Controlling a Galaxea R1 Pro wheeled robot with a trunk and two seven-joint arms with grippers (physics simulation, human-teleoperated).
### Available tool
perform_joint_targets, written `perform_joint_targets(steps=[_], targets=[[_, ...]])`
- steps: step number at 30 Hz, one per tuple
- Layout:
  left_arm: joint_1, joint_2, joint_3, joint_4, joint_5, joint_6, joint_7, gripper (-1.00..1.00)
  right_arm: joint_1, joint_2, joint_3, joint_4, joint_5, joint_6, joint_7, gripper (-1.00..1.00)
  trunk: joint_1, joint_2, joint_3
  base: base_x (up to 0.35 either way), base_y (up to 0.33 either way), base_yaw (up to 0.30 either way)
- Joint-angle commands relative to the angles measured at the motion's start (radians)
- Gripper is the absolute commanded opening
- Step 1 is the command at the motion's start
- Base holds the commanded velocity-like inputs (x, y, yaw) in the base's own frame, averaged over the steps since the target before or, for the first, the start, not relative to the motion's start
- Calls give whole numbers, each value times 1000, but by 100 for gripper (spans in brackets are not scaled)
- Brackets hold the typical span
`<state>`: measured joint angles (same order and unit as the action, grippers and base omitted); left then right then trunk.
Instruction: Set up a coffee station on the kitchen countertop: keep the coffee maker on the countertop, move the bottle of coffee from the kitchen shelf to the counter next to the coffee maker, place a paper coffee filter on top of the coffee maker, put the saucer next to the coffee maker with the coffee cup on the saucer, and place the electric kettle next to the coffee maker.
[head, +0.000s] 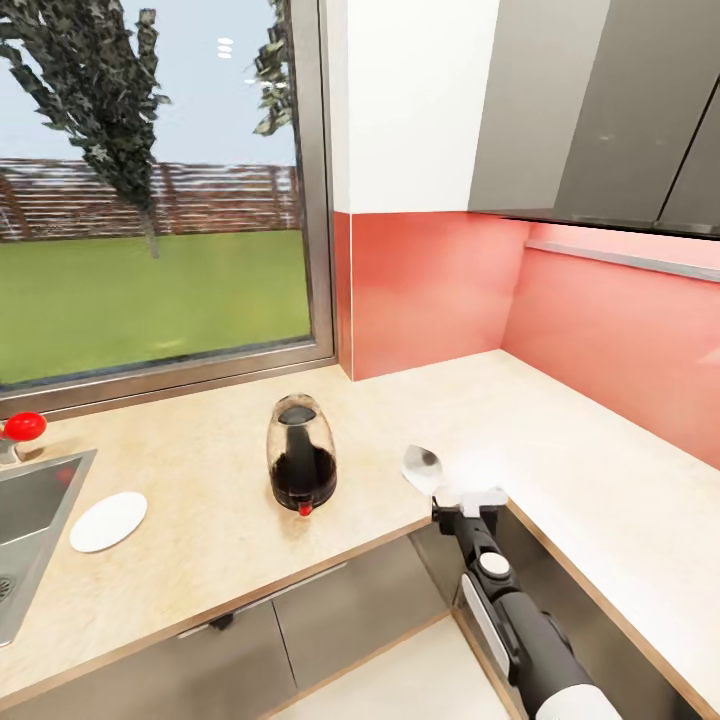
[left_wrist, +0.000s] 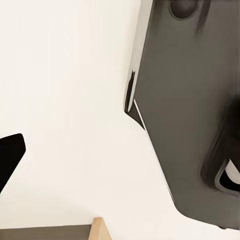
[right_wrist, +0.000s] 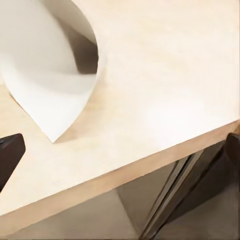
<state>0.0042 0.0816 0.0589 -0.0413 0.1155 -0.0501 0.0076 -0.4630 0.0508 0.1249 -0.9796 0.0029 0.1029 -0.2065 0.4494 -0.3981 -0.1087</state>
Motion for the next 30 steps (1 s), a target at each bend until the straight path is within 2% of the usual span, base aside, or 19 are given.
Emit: perform_joint_targets(steps=[1, 8, 11, 15, 23, 30], targets=[[0, 0, 5, -2, 6, -1, 0, 100, -1, 0, -2, 3, 0, 6, -9, 100, 1, -2, -2, 0, 0, 0], [0, 1, 7, -1, 6, -1, 1, 100, -1, 0, -2, 9, 0, 6, -11, 100, 1, -2, -2, 0, 0, 0], [11, 0, 7, -1, 8, -2, 0, 100, -3, 14, 1, 15, -1, 4, -8, 100, 1, -2, -2, 2, 0, 0], [11, 1, 9, -3, 12, 4, 5, 100, -3, 17, 0, 6, -1, 6, -9, 100, 1, -2, -2, 33, 26, 0], [11, 1, 4, -15, 7, -13, 11, 100, -3, 15, -1, -2, -2, 5, -8, 100, 1, -2, -2, 65, 58, 0], [10, -6, 6, -19, -27, -52, 4, 100, -3, 17, -1, 18, 1, 4, -9, 100, 1, -2, -2, 3, 2, 0]])
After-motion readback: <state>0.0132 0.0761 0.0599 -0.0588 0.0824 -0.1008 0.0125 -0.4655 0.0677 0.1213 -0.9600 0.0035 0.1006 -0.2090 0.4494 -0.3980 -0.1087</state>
